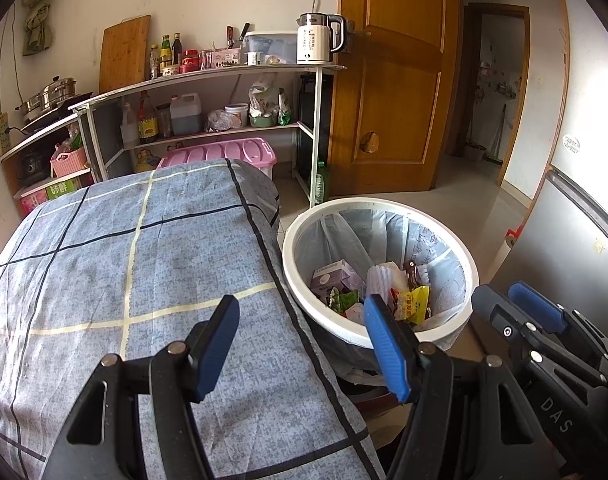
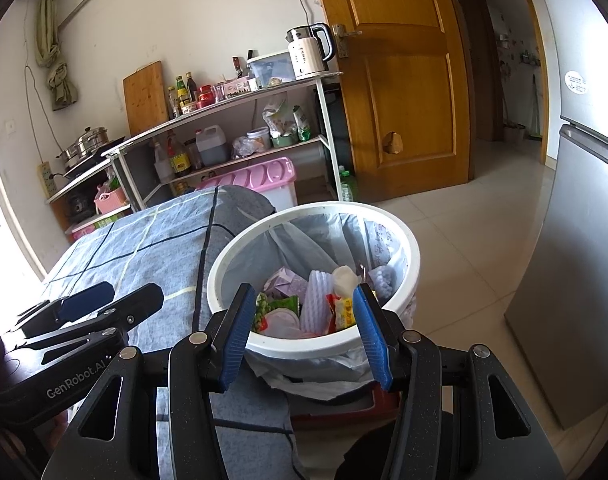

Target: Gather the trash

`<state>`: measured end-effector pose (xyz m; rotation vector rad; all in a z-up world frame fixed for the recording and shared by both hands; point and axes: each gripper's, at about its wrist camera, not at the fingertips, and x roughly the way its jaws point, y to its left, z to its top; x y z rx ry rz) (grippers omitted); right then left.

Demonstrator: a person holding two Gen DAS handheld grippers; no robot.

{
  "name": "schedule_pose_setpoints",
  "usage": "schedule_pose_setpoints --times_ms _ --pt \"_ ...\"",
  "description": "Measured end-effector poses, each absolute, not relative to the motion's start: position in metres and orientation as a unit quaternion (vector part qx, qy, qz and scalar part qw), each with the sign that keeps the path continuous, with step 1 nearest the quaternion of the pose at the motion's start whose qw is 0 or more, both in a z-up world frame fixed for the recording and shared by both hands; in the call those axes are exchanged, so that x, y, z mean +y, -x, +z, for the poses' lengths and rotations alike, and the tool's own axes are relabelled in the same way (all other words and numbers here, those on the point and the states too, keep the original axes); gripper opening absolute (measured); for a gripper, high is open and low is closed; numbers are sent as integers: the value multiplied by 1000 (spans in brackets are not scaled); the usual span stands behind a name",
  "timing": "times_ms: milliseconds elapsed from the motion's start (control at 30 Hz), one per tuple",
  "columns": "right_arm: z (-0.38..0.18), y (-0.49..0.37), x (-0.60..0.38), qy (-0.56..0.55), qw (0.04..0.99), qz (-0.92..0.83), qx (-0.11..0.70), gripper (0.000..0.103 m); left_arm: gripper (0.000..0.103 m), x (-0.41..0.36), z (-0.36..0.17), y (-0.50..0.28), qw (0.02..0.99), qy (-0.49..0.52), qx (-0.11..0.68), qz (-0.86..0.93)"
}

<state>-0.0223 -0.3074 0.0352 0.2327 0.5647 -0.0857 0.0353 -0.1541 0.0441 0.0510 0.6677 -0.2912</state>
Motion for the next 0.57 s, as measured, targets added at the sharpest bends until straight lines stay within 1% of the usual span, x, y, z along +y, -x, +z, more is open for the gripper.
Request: schedule_pose_setpoints --times_ms 567 --pt "36 26 -305 -117 953 -41 278 52 67 -154 42 -35 932 -23 331 -147"
